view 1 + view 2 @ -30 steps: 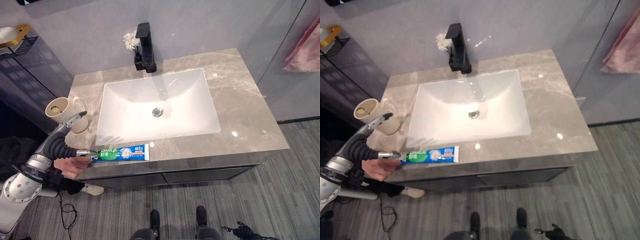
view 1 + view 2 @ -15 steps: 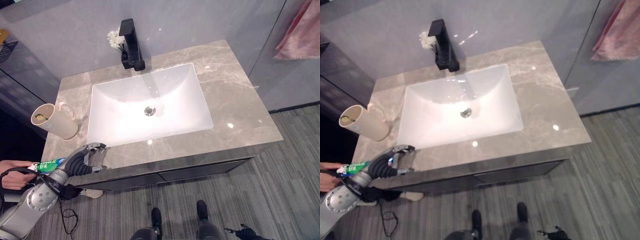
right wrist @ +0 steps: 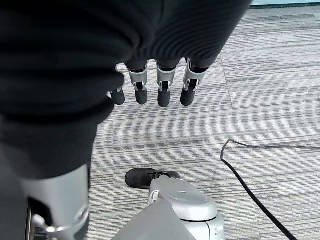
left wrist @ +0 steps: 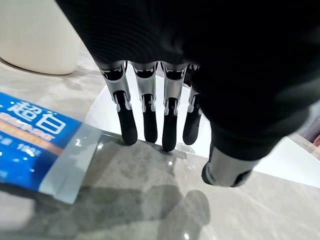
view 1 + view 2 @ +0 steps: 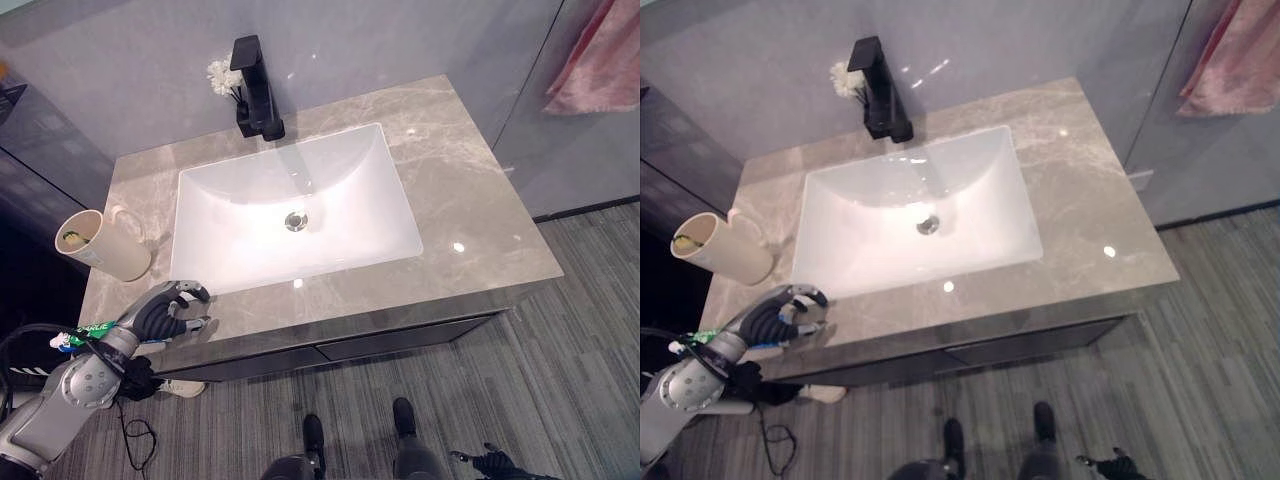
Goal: Put brush and paste in cup on sink, flatten towel.
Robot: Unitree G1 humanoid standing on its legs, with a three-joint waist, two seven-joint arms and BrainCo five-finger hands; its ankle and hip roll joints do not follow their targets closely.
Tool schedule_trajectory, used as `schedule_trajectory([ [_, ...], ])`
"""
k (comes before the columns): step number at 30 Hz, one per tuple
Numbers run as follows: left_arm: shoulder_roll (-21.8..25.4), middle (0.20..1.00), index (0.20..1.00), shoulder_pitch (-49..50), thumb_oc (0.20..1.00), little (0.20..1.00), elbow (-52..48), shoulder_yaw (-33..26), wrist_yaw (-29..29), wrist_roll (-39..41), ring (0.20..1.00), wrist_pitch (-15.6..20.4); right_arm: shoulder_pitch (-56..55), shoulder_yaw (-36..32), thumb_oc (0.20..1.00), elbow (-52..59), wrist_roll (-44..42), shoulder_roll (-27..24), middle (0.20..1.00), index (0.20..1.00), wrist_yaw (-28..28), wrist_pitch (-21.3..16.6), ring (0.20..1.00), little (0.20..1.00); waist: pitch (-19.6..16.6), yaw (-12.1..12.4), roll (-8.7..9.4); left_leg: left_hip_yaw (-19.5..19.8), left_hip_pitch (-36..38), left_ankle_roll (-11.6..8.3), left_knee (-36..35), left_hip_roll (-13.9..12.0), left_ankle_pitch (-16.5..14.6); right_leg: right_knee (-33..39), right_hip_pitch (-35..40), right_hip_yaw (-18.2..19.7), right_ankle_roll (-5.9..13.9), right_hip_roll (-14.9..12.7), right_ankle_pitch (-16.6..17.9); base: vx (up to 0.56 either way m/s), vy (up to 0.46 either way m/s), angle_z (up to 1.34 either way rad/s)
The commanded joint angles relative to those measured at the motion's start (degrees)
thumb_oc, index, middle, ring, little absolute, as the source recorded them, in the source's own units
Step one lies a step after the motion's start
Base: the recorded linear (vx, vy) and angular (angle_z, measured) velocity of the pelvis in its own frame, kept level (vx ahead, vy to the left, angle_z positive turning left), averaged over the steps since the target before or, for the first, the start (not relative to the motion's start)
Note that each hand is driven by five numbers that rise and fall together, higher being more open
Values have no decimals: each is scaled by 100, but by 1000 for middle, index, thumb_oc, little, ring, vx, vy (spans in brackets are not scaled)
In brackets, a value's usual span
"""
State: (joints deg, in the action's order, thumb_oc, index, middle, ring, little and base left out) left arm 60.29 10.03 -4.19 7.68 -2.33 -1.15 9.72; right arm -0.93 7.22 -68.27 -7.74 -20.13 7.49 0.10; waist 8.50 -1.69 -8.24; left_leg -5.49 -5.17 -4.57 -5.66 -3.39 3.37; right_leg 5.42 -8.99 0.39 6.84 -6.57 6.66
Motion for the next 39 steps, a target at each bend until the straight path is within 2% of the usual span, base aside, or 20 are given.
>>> schedule_trajectory([
  [1, -111, 545, 545, -128, 545, 545, 107, 300, 28, -271, 545, 78, 132, 6, 1000, 70, -101, 28, 1000, 1000, 147, -49, 1000, 1000, 71, -160, 162, -49, 134, -37, 66, 117, -218, -42, 9, -90, 634, -450, 131, 0, 0, 0],
  [2, -99, 529, 529, -130, 529, 529, 97, 308, 23, -298, 529, 79, 125, -4, 1000, 66, -103, 31, 1000, 1000, 146, -46, 1000, 1000, 70, -158, 159, -52, 144, -38, 66, 114, -223, -42, 17, -87, 636, -450, 126, 0, 0, 0],
  [4, -130, 435, 435, -141, 435, 435, 116, 331, -1, -347, 435, 76, 119, -13, 1000, 38, -113, 38, 1000, 1000, 157, -41, 1000, 1000, 63, -165, 155, -54, 167, -40, 66, 107, -232, -42, 32, -79, 640, -449, 117, 10, -6, -2],
  [5, -134, 316, 316, -142, 316, 316, 82, 324, -36, -422, 316, 81, 91, -21, 1000, 36, -109, 52, 1000, 1000, 168, -37, 1000, 1000, 46, -167, 155, -64, 200, -45, 66, 94, -241, -42, 60, -78, 640, -443, 99, 26, -17, -6],
  [8, -137, 200, 200, -167, 200, 200, 64, 325, -76, -514, 200, 84, 37, -54, 1000, 49, -116, 70, 1000, 1000, 178, -42, 1000, 1000, 11, -178, 172, -61, 260, -55, 66, 75, -252, -42, 128, -77, 638, -432, 78, 12, -15, -3],
  [20, -141, 200, 200, -275, 200, 200, 10, 315, -200, -671, 200, 66, -47, -80, 1000, -56, -97, 159, 1000, 1000, 157, -14, 1000, 1000, -168, -167, 284, -1, 438, -94, 66, 11, -287, -42, 360, -164, 634, -408, 12, 5, -7, 1],
  [21, -156, 253, 253, -284, 253, 253, 10, 313, -210, -688, 253, 70, -44, -70, 1000, -75, -96, 170, 1000, 1000, 154, -13, 1000, 1000, -184, -162, 303, 0, 451, -97, 66, 2, -288, -42, 382, -176, 633, -407, 7, 0, 0, 0],
  [22, -146, 395, 395, -270, 395, 395, -41, 271, -233, -705, 395, 70, -58, -77, 1000, -66, -92, 182, 1000, 1000, 153, -16, 1000, 1000, -204, -152, 323, 16, 466, -101, 66, -4, -291, -42, 402, -191, 632, -405, 8, 0, 0, 0],
  [23, -167, 809, 809, -260, 809, 809, -110, 200, -267, -701, 809, 80, -62, -71, 1000, -105, -79, 201, 1000, 1000, 154, -1, 1000, 1000, -242, -123, 362, 41, 483, -105, 66, -10, -292, -42, 439, -213, 628, -400, 3, 0, 0, 0],
  [24, -179, 1000, 1000, -231, 1000, 1000, -169, 129, -305, -708, 1000, 79, -62, -69, 1000, -129, -70, 213, 1000, 1000, 159, 12, 1000, 1000, -257, -108, 384, 60, 495, -107, 66, -15, -294, -42, 467, -227, 624, -398, -5, 0, 0, 0],
  [28, -218, 1000, 1000, -144, 1000, 1000, -385, -131, -433, -674, 1000, 87, -48, -34, 1000, -196, -23, 258, 1000, 1000, 151, 35, 1000, 1000, -321, -60, 459, 122, 525, -111, 66, -22, -295, -42, 542, -292, 615, -395, -25, -3, -15, 9],
  [35, -320, 1000, 1000, 87, 1000, 1000, -875, -942, -740, -462, 1000, 124, 55, 108, 1000, -361, 96, 390, 1000, 1000, 102, 114, 1000, 1000, -445, 102, 625, 277, 540, -146, 66, -63, -267, -42, 687, -453, 562, -375, -81, -7, -18, 15],
  [36, -337, 1000, 1000, 188, 1000, 1000, -1016, -1234, -802, -412, 1000, 129, 87, 164, 1000, -418, 146, 418, 1000, 1000, 88, 130, 1000, 1000, -462, 151, 672, 339, 530, -156, 66, -69, -248, -42, 740, -513, 537, -371, -109, -25, -32, 19],
  [39, -376, 1000, 1000, 258, 1000, 1000, -1133, -1461, -851, -356, 1000, 128, 113, 226, 1000, -455, 196, 453, 1000, 1000, 47, 162, 1000, 1000, -470, 189, 699, 401, 526, -170, 66, -76, -232, -42, 788, -572, 521, -373, -130, -10, -32, 16],
])
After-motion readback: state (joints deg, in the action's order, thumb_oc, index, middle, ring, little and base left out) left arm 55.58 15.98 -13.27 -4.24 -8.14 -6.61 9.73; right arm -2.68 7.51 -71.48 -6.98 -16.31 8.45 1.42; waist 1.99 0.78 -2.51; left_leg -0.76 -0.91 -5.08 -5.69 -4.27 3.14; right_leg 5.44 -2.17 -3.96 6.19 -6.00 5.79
